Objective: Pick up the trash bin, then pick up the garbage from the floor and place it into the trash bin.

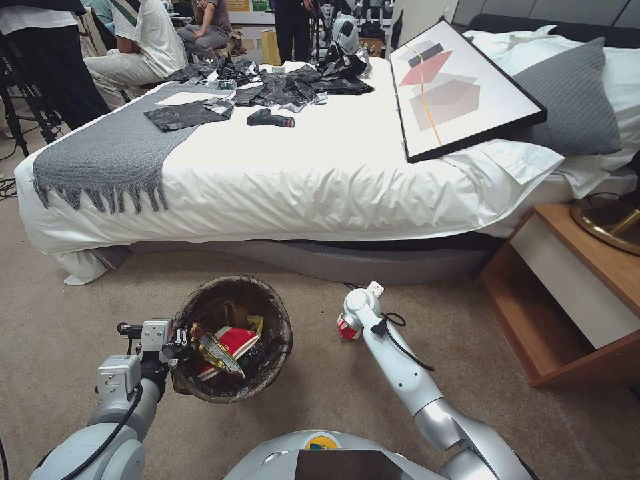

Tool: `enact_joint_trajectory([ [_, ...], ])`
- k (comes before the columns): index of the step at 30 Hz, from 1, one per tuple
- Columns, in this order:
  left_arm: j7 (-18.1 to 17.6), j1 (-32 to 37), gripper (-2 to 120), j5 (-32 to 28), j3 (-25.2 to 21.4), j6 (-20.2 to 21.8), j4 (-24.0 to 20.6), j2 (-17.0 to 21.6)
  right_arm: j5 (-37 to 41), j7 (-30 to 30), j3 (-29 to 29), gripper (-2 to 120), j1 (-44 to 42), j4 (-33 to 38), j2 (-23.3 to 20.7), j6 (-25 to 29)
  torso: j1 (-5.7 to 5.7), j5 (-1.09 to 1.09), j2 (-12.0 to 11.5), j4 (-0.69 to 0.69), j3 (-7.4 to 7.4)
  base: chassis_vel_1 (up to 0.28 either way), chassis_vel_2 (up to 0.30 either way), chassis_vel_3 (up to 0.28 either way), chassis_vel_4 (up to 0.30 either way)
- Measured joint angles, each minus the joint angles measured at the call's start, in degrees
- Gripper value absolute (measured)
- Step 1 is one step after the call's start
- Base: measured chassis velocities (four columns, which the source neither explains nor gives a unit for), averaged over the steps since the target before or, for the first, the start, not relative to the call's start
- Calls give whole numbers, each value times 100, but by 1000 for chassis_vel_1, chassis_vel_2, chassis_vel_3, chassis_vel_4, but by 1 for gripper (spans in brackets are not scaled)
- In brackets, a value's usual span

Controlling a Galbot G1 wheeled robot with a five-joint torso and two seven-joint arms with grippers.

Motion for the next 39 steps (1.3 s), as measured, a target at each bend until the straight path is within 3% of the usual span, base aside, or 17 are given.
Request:
enact_joint_trajectory([
  [8, 2, 6, 3, 2, 25, 1, 0, -9, -438, -172, 45, 0, -250, 366, -165, -7, 0, 0, 0, 0, 0, 0, 0, 0, 0],
  [24, 6, 27, 3, -21, 43, 17, 0, 83, -988, -920, 359, 0, -1374, 3529, -1308, -637, 0, 2, 0, 1, 0, 0, 0, 0, 0],
  [27, 4, 34, 3, -54, 45, 27, 0, 93, -779, -1280, 651, 0, -1696, 4425, -1841, -889, 0, 1, 0, -1, 0, 0, 0, 0, 0],
  [28, 4, 34, 3, -54, 45, 27, 0, 93, -779, -1280, 651, 0, -1696, 4425, -1841, -889, 0, 1, 0, -1, 0, 0, 0, 0, 0],
  [31, -2, 37, 3, -94, 31, 34, 0, 122, -724, -1874, 1010, 0, -1908, 5305, -2376, -1107, 0, 1, 0, -3, 0, 0, 0, 0, 0],
  [39, -16, 47, 3, -115, 45, 70, 0, 145, -426, -2757, 1348, 0, -1776, 6422, -2967, -1318, 0, 1, 0, 1, 0, 0, 0, 0, 0],
])
